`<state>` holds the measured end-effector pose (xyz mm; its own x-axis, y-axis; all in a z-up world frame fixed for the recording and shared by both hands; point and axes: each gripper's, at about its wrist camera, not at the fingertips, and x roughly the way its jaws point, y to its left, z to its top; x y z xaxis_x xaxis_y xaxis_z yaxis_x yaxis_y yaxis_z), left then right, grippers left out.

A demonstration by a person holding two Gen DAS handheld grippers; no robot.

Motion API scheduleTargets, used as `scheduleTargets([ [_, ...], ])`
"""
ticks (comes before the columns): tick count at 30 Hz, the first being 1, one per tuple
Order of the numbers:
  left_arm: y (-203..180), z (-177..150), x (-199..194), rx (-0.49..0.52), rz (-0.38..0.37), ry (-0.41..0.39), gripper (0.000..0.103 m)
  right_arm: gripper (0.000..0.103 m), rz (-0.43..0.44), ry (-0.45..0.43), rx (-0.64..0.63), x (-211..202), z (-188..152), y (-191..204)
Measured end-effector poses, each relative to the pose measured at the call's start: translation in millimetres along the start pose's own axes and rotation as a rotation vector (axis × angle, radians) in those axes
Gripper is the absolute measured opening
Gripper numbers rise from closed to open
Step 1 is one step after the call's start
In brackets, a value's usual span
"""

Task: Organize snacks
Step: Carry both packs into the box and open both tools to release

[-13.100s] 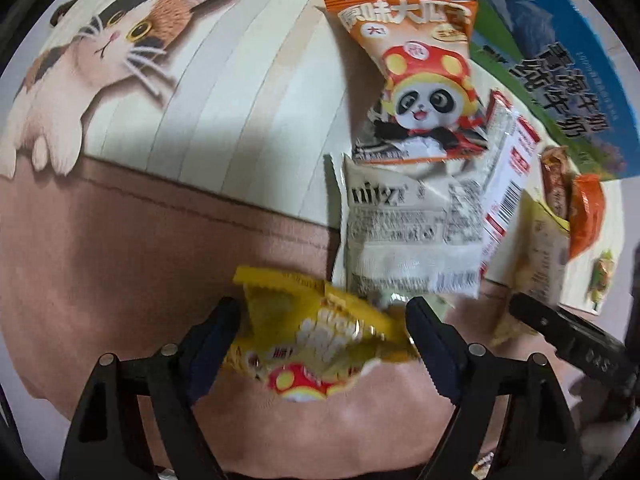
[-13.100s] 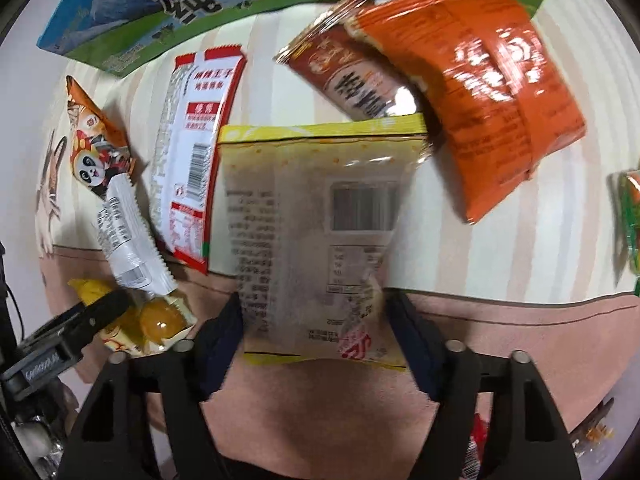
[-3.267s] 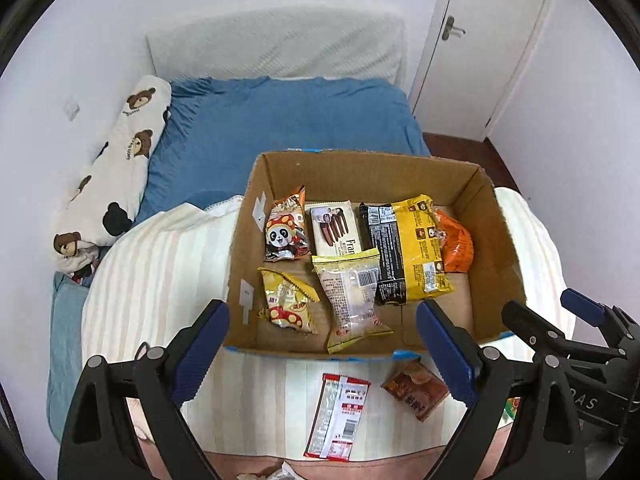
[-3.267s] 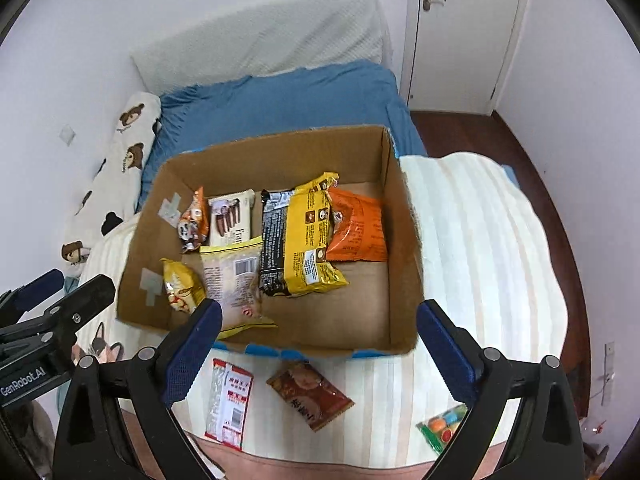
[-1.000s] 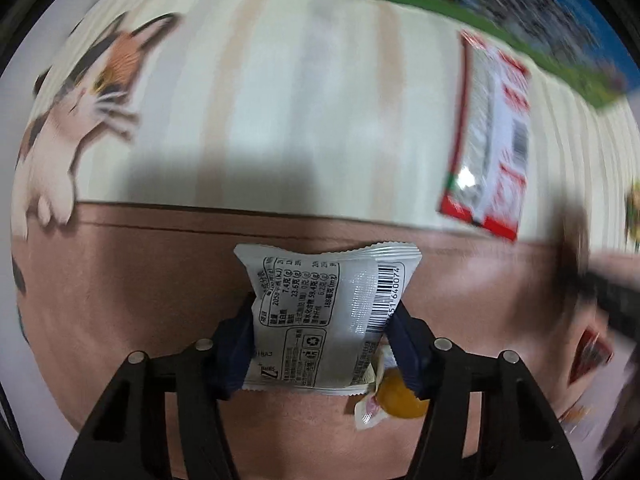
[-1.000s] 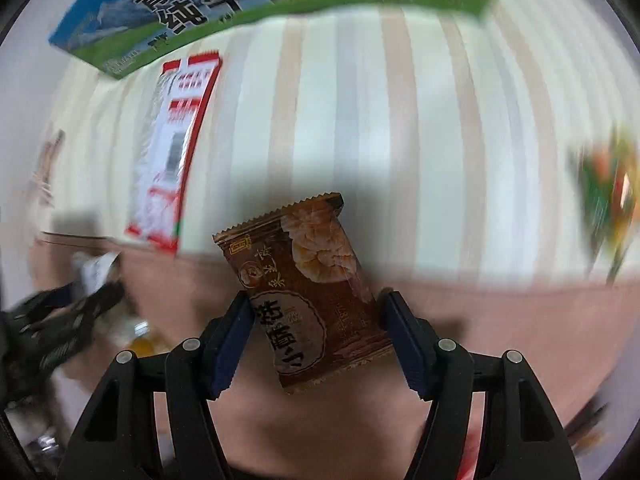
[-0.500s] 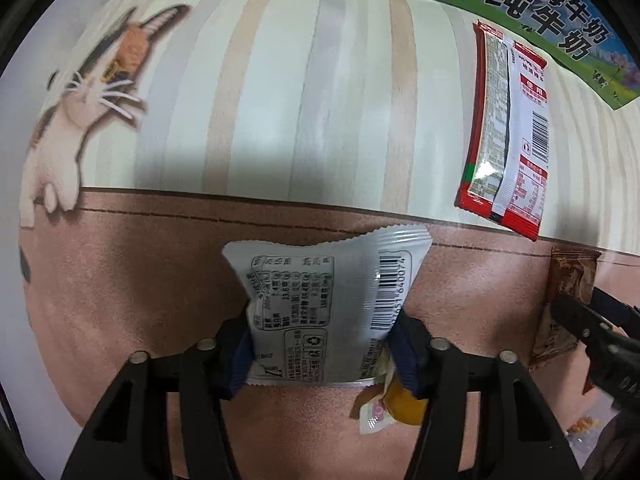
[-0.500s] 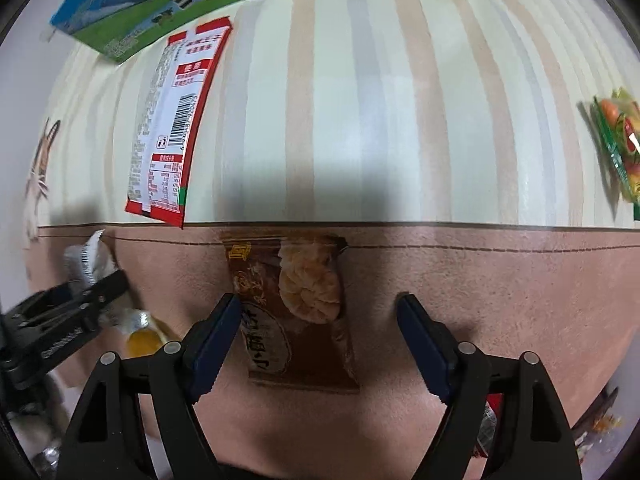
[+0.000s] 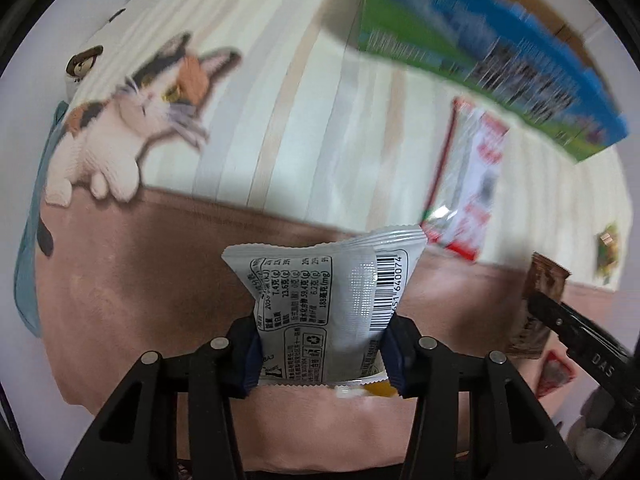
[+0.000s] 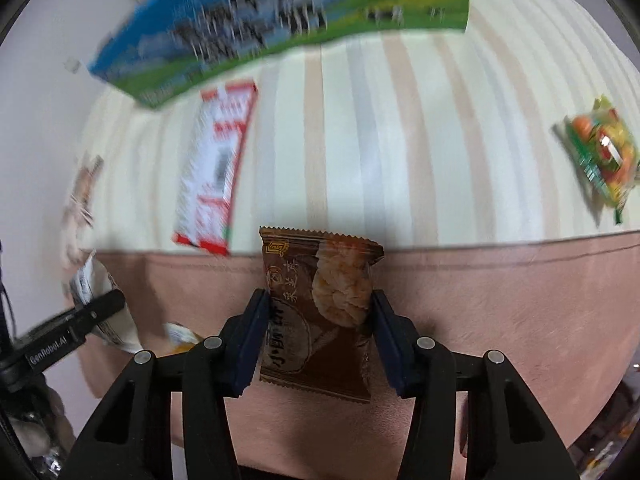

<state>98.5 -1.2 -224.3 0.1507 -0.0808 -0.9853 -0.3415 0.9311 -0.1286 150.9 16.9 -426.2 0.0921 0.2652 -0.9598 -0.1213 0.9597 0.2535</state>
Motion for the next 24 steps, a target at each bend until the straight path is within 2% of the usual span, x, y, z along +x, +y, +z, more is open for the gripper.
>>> scheduleTargets([
  [3,-19,13,-30,0.005,-0.055,-0.042,0.046,0.053,0.059,-0.046,0.011,-34,22,-4],
  [5,-35,30,-51,0.027,-0.095,-0.068,0.046,0.053,0.096,-0.08,0.012,-62,35,-10],
  [7,-54,52,-74,0.06,-0.133,-0.101,0.046,0.053,0.12,-0.111,0.003,-84,46,1],
  [11,-59,118,-110,0.123,-0.197,-0.122,0.046,0.053,0.151,-0.192,-0.013,-131,99,9],
  [15,-90,185,-123,0.172,-0.22,-0.127,0.046,0.053,0.107,-0.242,-0.04,-148,156,22],
  [17,-102,209,-120,0.175,-0.233,-0.103,0.046,0.053,0.076,-0.244,-0.043,-150,185,17],
  [21,-122,266,-87,0.103,-0.29,0.029,0.046,0.053,0.019,-0.211,-0.037,-138,231,1],
  [24,-136,295,-63,0.09,-0.295,0.097,0.046,0.053,-0.004,-0.18,-0.037,-124,255,-3],
])
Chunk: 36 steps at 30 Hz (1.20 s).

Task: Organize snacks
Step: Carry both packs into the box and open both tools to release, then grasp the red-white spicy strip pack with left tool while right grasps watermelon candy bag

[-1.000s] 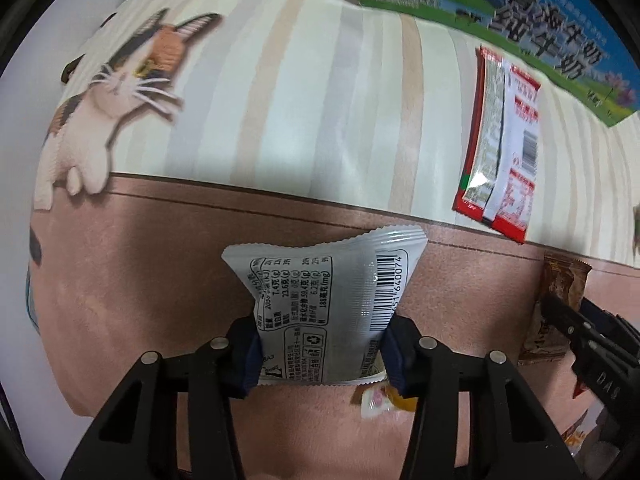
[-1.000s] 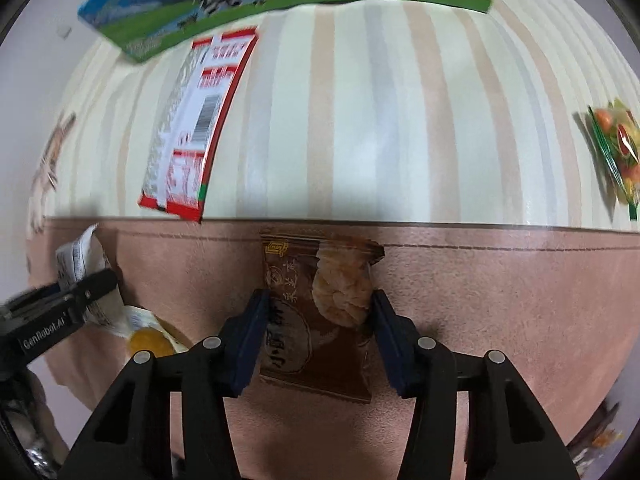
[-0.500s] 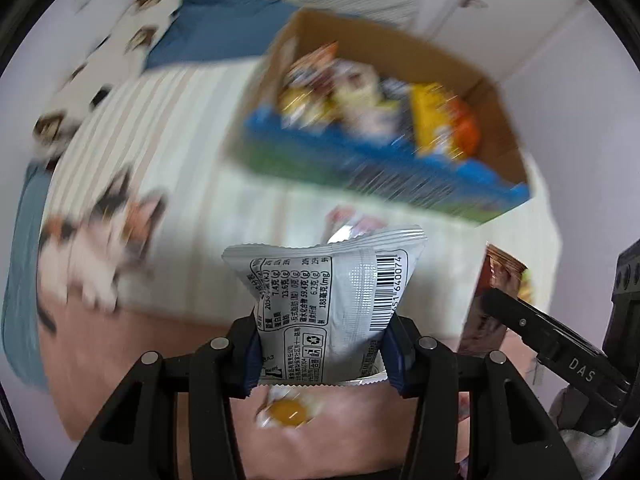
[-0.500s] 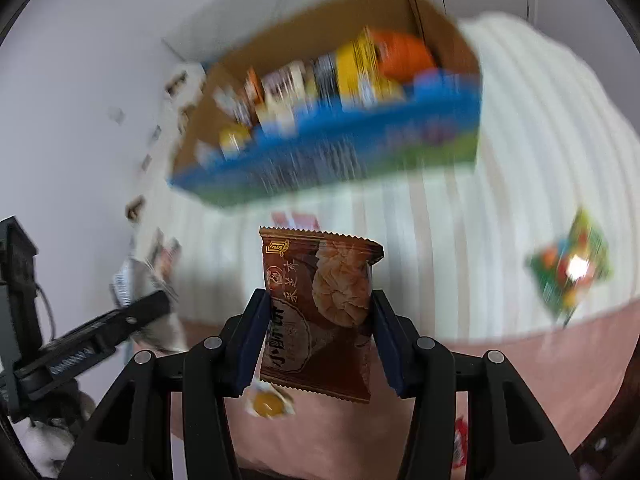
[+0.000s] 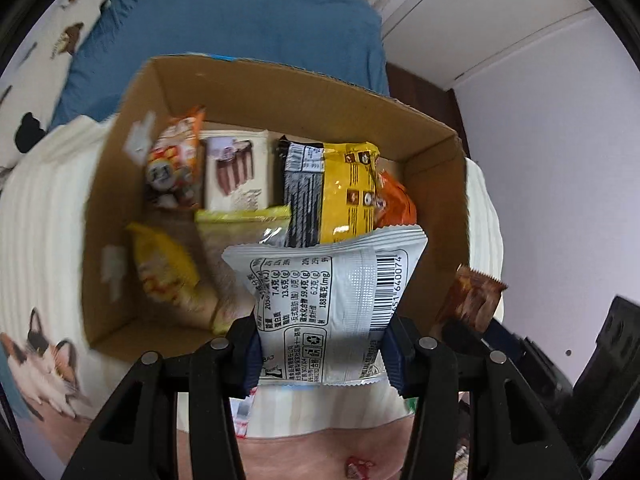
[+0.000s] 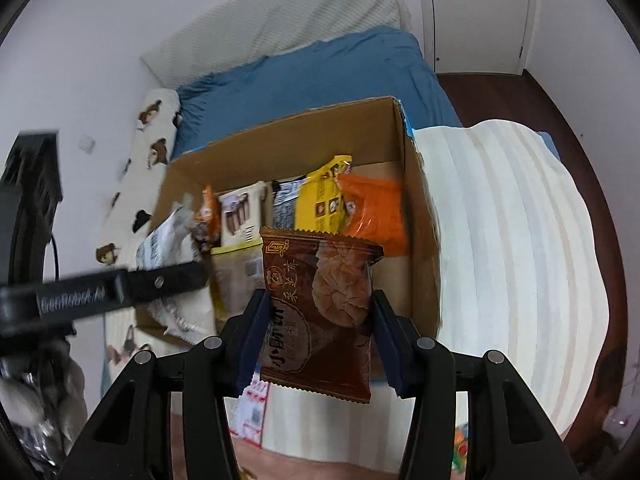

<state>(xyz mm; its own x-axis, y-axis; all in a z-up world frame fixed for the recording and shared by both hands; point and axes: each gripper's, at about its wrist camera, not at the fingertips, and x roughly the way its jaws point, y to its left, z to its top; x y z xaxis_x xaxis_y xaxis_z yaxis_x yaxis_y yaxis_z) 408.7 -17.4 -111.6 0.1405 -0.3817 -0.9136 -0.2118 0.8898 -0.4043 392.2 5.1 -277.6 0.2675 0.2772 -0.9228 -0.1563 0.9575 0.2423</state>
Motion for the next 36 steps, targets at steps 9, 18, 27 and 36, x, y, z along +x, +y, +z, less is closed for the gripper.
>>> scheduleTargets([
  [9,-3,23,57,-0.025,0.001,0.141,0.046,0.053,-0.021,0.102,-0.009,52,15,-11],
  [18,-3,10,88,-0.006,0.071,0.219,0.053,0.085,-0.06,0.224,-0.017,80,4,-20],
  [27,-6,8,63,0.059,0.124,0.129,0.092,0.098,-0.078,0.24,-0.031,79,-1,-13],
  [36,0,-9,17,0.096,0.151,-0.042,0.092,0.099,-0.098,0.164,-0.016,61,-5,-4],
])
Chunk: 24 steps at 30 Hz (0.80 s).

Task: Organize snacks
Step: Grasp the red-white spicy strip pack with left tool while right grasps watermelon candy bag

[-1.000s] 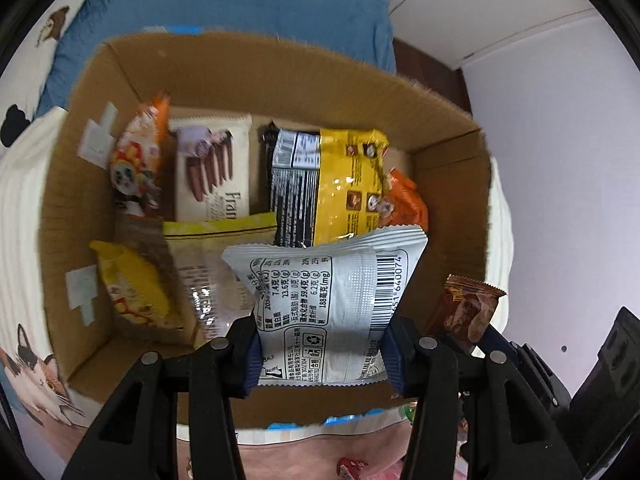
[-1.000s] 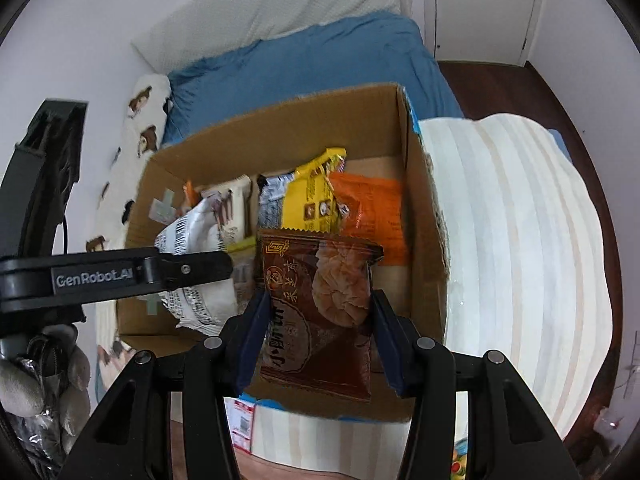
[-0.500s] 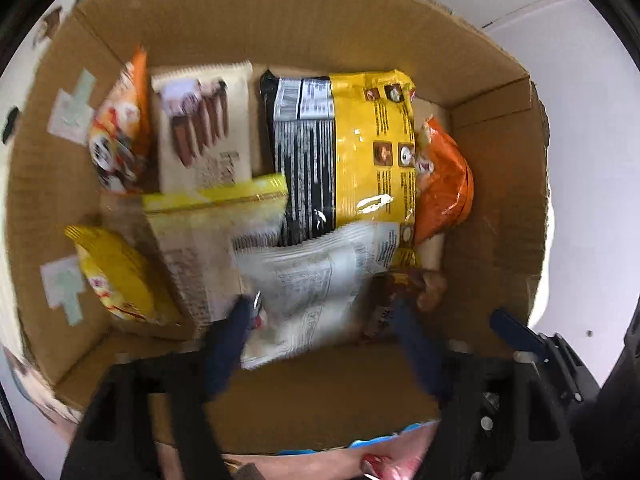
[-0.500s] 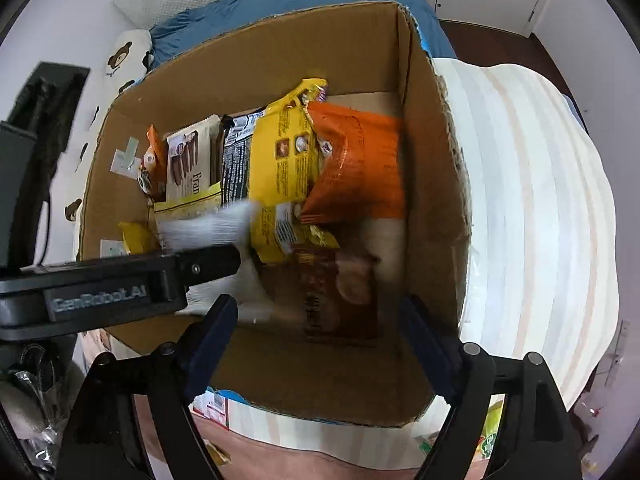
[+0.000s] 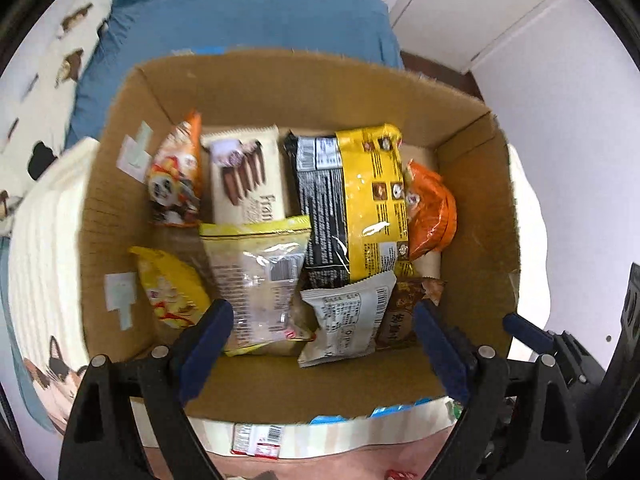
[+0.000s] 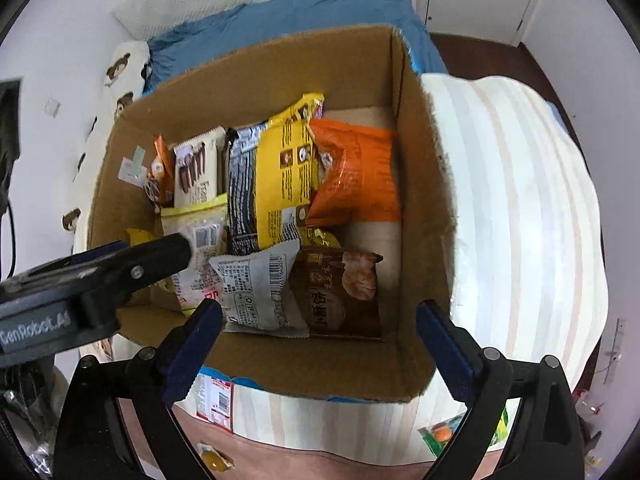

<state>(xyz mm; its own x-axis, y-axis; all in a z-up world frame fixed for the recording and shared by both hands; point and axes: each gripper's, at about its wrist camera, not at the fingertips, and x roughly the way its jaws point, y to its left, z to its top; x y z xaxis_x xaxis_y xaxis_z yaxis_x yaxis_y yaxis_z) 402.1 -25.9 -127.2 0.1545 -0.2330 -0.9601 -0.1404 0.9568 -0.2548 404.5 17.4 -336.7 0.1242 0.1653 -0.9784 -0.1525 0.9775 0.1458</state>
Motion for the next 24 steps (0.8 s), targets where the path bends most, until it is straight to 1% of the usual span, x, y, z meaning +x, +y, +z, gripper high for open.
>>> scheduleTargets([
  [5,6,-26,-41,0.038,0.084,-0.156,0.092,0.099,-0.034,-0.099,-0.024,-29,-15,4],
  [11,14,-62,-84,0.067,0.156,-0.297,0.092,0.099,-0.061,-0.229,-0.057,-67,-46,15],
  [18,17,-106,-120,0.084,0.175,-0.399,0.092,0.099,-0.049,-0.325,-0.071,-103,-84,25],
  [22,16,-129,-135,0.078,0.165,-0.427,0.092,0.099,-0.022,-0.364,-0.066,-123,-106,28],
  [24,15,-141,-142,0.073,0.161,-0.438,0.092,0.099,-0.001,-0.369,-0.061,-130,-118,27],
])
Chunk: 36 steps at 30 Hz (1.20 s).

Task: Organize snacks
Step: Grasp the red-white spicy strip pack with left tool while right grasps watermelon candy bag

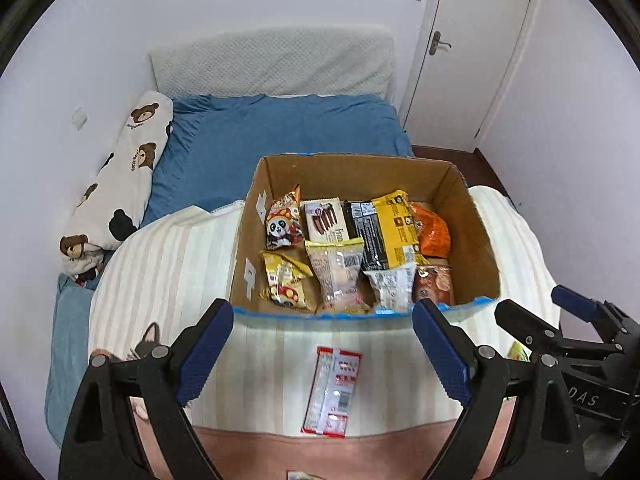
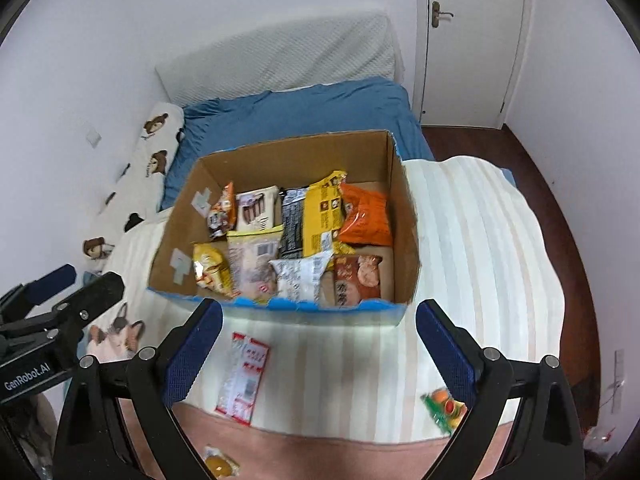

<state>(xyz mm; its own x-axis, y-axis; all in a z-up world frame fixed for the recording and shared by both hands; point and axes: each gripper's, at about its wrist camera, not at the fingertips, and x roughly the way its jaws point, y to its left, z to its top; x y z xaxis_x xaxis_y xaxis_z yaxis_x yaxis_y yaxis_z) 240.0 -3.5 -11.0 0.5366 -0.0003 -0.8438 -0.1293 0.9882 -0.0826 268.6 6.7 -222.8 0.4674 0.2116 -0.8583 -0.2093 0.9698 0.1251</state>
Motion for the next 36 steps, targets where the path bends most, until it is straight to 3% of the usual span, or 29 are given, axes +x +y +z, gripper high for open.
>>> scheduleTargets([
  [6,-2,-40,-15,-0.018,0.009,0.01,0.092,0.099,0.043,0.057,0.1,-13,-51,-23],
  [14,2,-127,31,-0.037,0.018,0.23,0.092,0.099,0.051,0.306,0.353,25,-171,-99],
  [17,3,-153,55,-0.038,0.03,0.314,0.092,0.1,0.022,0.351,0.446,42,-200,-132],
  [23,-6,-166,101,-0.024,0.054,0.395,0.092,0.1,-0.056,0.308,0.515,67,-186,-179],
  [31,-20,-147,175,-0.051,0.038,0.49,0.092,0.099,-0.005,0.329,0.726,127,-156,-213],
  [33,-24,-143,194,-0.041,0.031,0.526,0.092,0.092,-0.002,0.33,0.753,138,-156,-215],
  [36,-31,-138,210,-0.024,0.023,0.548,0.092,0.071,-0.07,0.306,0.702,143,-153,-210],
])
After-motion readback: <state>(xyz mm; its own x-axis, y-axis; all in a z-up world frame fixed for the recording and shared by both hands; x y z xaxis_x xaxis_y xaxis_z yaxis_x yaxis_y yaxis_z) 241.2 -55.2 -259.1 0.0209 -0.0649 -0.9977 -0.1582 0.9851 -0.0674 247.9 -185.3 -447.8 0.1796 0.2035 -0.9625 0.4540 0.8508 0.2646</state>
